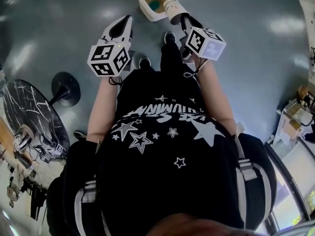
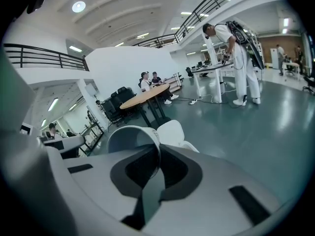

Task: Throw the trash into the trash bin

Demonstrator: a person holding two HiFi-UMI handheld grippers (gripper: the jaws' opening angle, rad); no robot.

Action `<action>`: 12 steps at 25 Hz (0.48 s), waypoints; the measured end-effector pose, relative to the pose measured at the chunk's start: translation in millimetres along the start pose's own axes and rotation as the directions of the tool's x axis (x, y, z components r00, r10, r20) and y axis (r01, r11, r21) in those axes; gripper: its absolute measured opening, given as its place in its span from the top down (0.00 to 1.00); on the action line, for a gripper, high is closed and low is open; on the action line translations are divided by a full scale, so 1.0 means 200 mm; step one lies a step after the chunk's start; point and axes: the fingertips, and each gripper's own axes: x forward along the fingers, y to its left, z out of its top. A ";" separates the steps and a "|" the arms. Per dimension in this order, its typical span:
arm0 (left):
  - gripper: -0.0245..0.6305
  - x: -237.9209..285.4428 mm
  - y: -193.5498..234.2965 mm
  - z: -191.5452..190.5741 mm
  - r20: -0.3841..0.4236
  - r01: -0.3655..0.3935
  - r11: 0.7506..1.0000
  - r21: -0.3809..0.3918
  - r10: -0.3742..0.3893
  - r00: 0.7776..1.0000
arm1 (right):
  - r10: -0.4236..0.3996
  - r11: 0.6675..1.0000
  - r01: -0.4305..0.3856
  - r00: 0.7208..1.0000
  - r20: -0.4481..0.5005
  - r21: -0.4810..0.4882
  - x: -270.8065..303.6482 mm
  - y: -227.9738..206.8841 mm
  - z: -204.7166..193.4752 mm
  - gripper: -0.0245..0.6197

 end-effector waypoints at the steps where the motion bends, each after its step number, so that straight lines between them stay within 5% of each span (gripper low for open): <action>1: 0.95 0.03 0.00 0.01 0.003 -0.010 1.000 -0.001 0.010 1.000 | 0.005 1.000 -0.005 1.000 -0.011 -0.003 0.02 -0.02 0.01 0.94; 12: 0.95 0.50 -0.05 0.01 -0.051 -0.092 0.996 0.017 0.093 0.994 | 0.055 0.998 -0.054 0.994 -0.096 0.015 0.31 -0.37 0.20 0.94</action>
